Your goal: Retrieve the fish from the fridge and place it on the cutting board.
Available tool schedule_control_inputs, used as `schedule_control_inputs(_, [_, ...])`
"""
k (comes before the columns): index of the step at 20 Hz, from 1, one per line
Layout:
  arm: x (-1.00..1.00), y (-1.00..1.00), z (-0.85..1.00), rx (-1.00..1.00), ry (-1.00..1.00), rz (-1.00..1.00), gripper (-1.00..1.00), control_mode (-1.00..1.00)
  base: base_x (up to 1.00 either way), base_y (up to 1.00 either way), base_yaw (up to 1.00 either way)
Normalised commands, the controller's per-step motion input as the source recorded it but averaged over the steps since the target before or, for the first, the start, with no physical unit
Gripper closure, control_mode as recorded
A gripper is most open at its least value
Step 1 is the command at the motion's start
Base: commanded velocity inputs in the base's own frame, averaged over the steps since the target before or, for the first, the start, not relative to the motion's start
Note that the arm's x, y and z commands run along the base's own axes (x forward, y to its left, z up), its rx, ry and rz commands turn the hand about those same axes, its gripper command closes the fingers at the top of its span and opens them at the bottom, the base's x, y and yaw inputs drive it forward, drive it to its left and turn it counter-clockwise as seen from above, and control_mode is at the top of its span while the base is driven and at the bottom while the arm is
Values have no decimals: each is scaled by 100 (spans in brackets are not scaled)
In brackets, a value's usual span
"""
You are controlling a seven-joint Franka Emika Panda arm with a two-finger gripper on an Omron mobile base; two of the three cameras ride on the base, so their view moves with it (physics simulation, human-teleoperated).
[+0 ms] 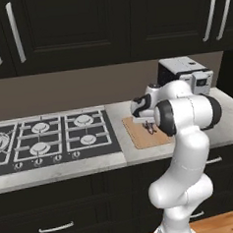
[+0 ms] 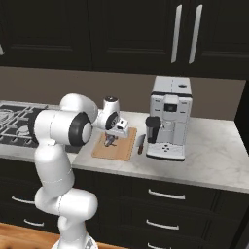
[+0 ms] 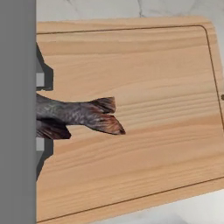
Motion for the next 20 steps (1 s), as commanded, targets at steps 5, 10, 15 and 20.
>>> schedule_control_inputs(5, [0,3,-29,5,0,2,100,-100,0,0,0])
schedule_control_inputs(10, [0,3,-7,1,0,0,-100,-100,0,0,0])
schedule_control_inputs(15, [3,0,0,0,0,0,-100,-100,0,0,0])
schedule_control_inputs(20, [11,0,2,0,0,0,-100,-100,0,0,0])
